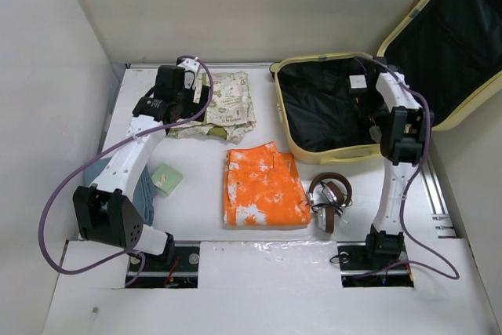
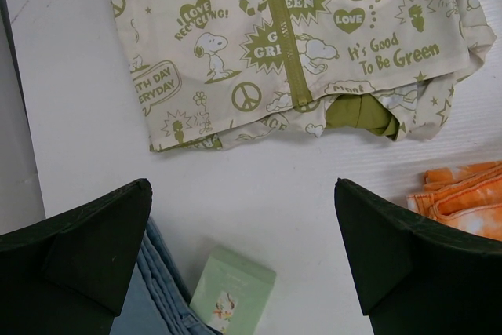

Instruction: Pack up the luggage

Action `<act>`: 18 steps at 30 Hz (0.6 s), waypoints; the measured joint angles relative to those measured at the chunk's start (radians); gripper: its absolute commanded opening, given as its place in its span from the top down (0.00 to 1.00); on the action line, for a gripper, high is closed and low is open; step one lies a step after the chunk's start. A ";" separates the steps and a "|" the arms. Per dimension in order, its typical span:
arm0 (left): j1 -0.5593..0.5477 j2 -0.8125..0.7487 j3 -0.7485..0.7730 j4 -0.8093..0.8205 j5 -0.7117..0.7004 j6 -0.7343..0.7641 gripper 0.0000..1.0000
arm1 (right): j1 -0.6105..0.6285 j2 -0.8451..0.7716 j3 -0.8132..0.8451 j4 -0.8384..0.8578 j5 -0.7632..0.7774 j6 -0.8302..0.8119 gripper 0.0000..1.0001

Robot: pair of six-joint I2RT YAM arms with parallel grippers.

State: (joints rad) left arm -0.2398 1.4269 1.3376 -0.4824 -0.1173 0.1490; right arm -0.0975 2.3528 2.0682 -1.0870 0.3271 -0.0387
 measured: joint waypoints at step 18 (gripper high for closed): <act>-0.029 -0.049 -0.010 0.002 0.003 0.010 0.00 | 0.227 -0.853 -0.434 0.138 -0.106 0.142 0.14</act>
State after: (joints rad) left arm -0.2691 1.3781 1.3273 -0.4801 -0.1139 0.1593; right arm 0.1291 1.4998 1.6341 -0.9489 0.2211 0.1036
